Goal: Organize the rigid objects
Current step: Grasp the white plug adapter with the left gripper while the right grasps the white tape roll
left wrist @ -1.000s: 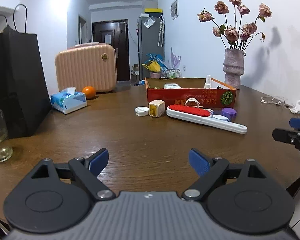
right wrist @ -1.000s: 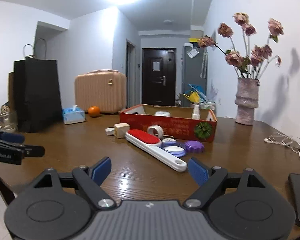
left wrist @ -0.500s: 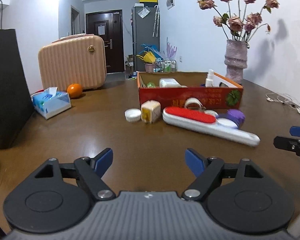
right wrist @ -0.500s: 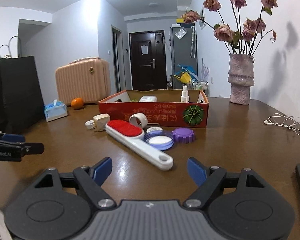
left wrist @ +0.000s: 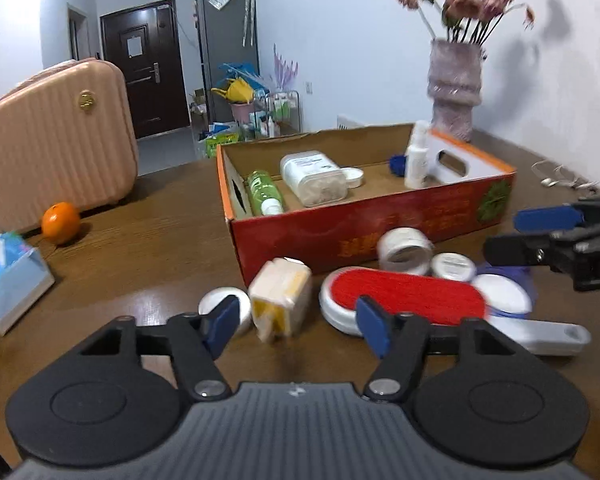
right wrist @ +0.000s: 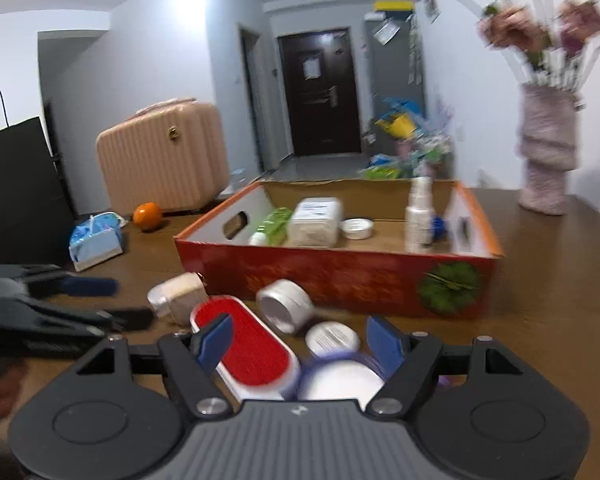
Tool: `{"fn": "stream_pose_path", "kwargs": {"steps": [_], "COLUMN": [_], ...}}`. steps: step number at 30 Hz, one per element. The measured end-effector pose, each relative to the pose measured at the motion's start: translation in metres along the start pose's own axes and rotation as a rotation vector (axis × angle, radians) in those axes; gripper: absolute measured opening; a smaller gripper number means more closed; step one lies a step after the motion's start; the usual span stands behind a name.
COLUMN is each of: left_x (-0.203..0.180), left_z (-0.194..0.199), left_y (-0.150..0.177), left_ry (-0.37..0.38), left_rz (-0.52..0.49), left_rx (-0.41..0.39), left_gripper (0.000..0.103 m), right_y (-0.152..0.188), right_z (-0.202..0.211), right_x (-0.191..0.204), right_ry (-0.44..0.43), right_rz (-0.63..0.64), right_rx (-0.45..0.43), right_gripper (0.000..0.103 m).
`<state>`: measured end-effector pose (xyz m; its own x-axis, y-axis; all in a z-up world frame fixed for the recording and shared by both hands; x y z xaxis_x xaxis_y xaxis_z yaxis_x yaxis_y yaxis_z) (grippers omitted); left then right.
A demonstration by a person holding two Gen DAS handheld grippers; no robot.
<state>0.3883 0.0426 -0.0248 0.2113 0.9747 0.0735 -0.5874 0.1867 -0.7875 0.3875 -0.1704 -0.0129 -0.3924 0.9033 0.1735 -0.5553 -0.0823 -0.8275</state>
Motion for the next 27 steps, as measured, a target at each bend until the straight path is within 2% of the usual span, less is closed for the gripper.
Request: {"fn": "stream_pose_path", "kwargs": {"steps": [3, 7, 9, 10, 11, 13, 14, 15, 16, 17, 22, 24, 27], "left_x": [0.008, 0.012, 0.012, 0.012, 0.011, 0.011, 0.011, 0.012, 0.013, 0.014, -0.002, -0.011, -0.024], "left_z": [-0.025, -0.041, -0.047, -0.047, -0.045, -0.041, -0.037, -0.031, -0.024, -0.016, 0.045, 0.066, 0.085], "left_y": [-0.005, -0.008, -0.006, -0.005, -0.004, -0.006, -0.007, -0.009, -0.011, -0.012, 0.003, 0.022, 0.050], "left_ry": [-0.021, 0.025, 0.028, 0.025, 0.022, -0.002, -0.015, -0.025, -0.032, -0.030, 0.029, 0.071, 0.128], "left_rz": [-0.014, -0.008, -0.004, 0.000, 0.001, 0.000, 0.002, 0.011, 0.029, 0.047, 0.120, 0.180, 0.262], "left_rx": [0.023, 0.039, 0.052, 0.050, 0.039, 0.019, 0.005, -0.008, -0.014, -0.021, -0.071, -0.049, 0.008], "left_gripper": [0.058, 0.050, 0.040, 0.038, 0.032, 0.032, 0.032, 0.032, 0.032, 0.032, 0.032, 0.032, 0.032], "right_y": [-0.014, -0.021, -0.020, -0.019, -0.018, -0.015, -0.014, -0.014, -0.014, -0.016, -0.027, -0.018, 0.015], "right_z": [-0.033, -0.066, -0.080, -0.085, -0.091, -0.098, -0.102, -0.103, -0.102, -0.099, -0.047, -0.020, 0.013], "right_x": [-0.002, -0.004, -0.002, -0.003, -0.004, -0.006, -0.006, -0.006, -0.004, -0.001, 0.029, 0.043, 0.056], "right_ry": [-0.036, -0.030, -0.012, -0.008, -0.007, -0.012, -0.018, -0.026, -0.031, -0.026, -0.028, -0.045, -0.120], "right_rz": [-0.034, -0.059, -0.054, -0.062, -0.071, -0.090, -0.092, -0.095, -0.090, -0.073, 0.040, 0.089, 0.095], "right_rx": [0.033, 0.057, 0.080, 0.091, 0.099, 0.113, 0.127, 0.132, 0.129, 0.122, 0.024, 0.006, 0.052], "right_gripper": [0.072, 0.070, 0.069, 0.068, 0.065, 0.052, 0.043, 0.042, 0.041, 0.021, 0.021, 0.021, 0.021]}}
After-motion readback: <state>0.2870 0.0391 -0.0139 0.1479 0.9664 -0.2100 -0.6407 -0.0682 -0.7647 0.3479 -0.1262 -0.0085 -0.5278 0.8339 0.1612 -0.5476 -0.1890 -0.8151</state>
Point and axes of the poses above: each gripper's, at about its wrist camera, not at the fingertips, and z roughly against the way its jaws point, x to its left, y to its underside, the point moved 4 cm from there along -z, roughly the way its jaws point, and after that the axes turned 3 degrees about x, right-handed, at the moved point
